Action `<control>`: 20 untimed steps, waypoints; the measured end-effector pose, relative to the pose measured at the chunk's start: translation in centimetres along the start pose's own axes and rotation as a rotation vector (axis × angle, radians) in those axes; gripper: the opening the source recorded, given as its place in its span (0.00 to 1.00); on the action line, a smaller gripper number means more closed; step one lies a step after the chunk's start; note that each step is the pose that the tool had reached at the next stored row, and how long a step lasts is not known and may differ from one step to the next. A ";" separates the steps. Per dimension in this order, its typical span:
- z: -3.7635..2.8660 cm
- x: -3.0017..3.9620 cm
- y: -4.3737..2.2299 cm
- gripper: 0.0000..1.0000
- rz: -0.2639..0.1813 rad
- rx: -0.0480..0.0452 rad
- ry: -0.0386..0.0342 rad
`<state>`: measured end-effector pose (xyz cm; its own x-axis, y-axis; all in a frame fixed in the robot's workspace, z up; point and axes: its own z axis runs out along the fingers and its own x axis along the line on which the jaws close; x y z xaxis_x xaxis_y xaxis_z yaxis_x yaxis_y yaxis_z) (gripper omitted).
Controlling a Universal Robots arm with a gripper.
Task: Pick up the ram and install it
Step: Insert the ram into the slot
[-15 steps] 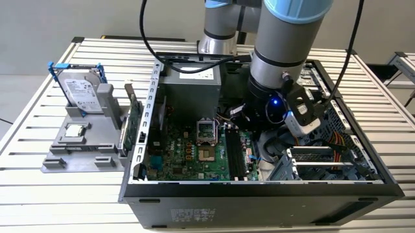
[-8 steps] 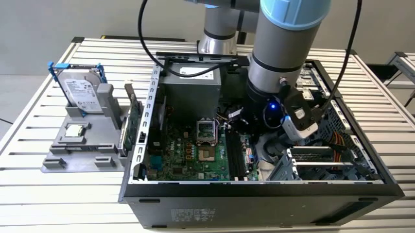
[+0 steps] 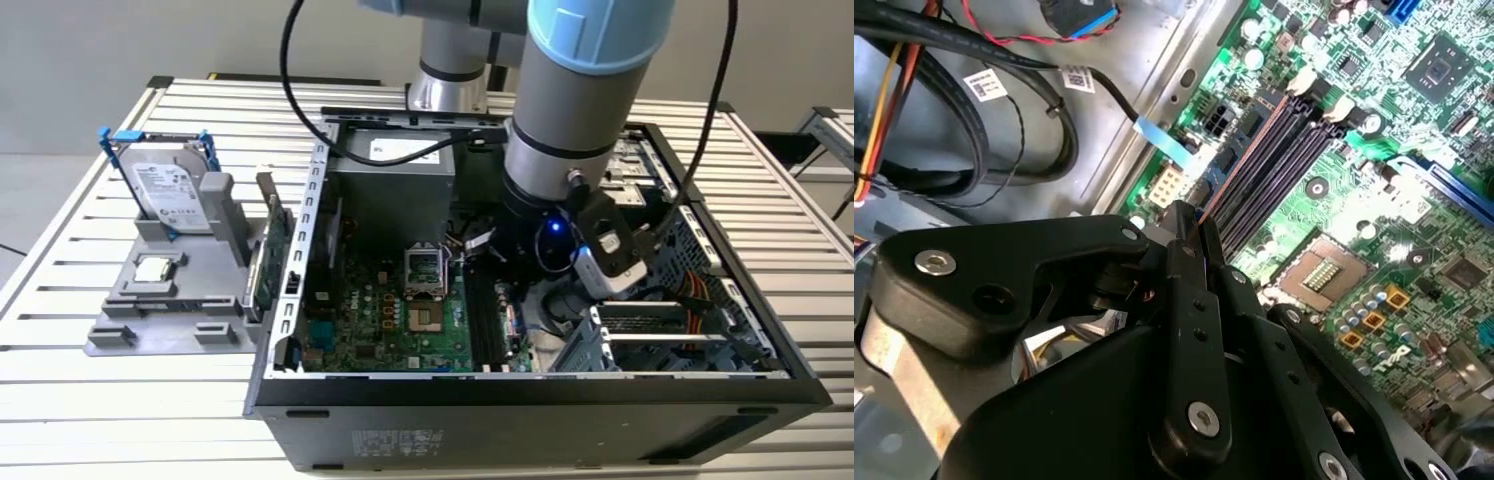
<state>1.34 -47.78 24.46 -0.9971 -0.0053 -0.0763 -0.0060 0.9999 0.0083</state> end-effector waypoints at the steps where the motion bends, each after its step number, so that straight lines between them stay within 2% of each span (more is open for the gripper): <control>1: 0.05 0.08 0.00 0.00 0.000 0.0000 0.0000; 9: 0.18 0.34 0.00 0.00 0.000 0.0007 0.0000; 14: 0.64 0.43 0.00 0.00 0.001 0.0012 0.0000; 20: 0.79 0.55 -0.01 0.00 0.002 0.0025 -0.0001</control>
<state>0.84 -47.79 23.63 -0.9971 -0.0035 -0.0763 -0.0040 1.0000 0.0059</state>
